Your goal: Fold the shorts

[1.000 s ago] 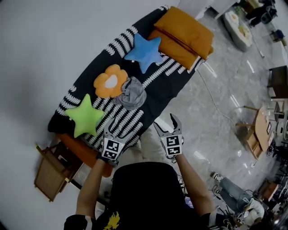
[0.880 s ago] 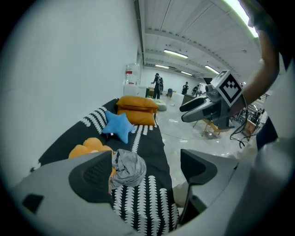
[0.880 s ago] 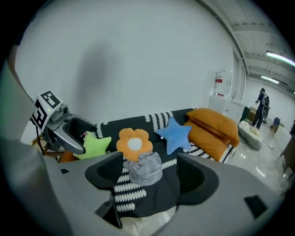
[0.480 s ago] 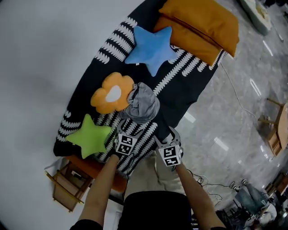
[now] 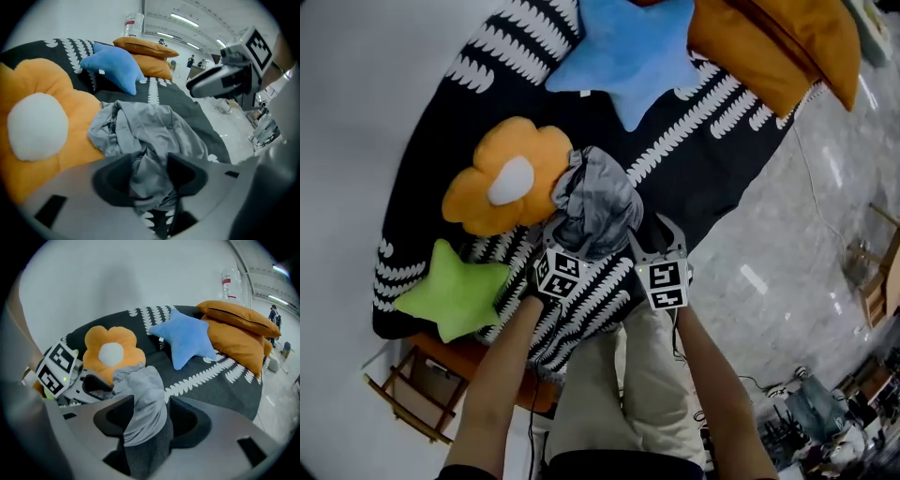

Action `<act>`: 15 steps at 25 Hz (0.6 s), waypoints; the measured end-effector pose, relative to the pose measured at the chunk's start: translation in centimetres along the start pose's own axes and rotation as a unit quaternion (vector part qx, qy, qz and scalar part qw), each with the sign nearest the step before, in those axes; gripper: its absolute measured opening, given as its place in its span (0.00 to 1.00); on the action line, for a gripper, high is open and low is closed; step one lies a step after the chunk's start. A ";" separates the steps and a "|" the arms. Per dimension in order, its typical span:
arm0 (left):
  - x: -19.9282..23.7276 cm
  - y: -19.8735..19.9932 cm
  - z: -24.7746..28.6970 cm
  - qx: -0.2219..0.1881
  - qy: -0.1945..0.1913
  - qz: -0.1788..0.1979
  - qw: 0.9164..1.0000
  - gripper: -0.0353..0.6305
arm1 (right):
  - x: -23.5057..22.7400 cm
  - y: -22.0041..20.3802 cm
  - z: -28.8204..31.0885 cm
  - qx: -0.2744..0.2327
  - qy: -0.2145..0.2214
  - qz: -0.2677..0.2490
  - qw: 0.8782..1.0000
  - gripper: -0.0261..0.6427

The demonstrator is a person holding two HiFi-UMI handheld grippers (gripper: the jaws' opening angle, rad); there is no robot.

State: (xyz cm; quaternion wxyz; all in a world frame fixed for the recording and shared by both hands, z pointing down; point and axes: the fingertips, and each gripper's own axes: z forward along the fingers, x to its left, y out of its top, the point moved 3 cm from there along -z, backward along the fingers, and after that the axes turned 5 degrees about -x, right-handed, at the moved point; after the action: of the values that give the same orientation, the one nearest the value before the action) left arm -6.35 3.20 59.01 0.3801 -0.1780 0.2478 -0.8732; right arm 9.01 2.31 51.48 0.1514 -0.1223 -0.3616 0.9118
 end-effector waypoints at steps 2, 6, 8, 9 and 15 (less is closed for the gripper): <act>0.8 -0.3 0.4 -0.009 0.009 -0.011 1.000 0.09 | -0.1 1.9 2.8 -0.010 0.005 -0.010 1.000 0.42; -2.4 -2.1 -1.6 -0.005 -0.054 -0.040 0.998 0.08 | 2.0 2.6 7.1 0.016 0.040 -0.040 0.998 0.42; -5.1 -3.4 -3.6 0.001 -0.088 -0.026 0.996 0.08 | 3.6 2.0 9.1 0.043 0.060 -0.073 0.995 0.42; -6.1 -4.1 -4.4 0.001 -0.103 -0.015 0.995 0.08 | 4.2 1.8 10.1 0.057 0.068 -0.086 0.992 0.42; -8.5 -9.0 -7.9 0.022 -0.149 -0.007 0.989 0.08 | 7.1 -1.4 10.3 0.141 0.116 -0.122 0.976 0.23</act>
State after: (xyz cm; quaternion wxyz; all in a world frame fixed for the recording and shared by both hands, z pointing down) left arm -10.01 17.21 56.66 0.4104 -0.2995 0.1674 -0.8449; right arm -0.67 -0.56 58.99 0.3178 -0.1597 -0.2218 0.9079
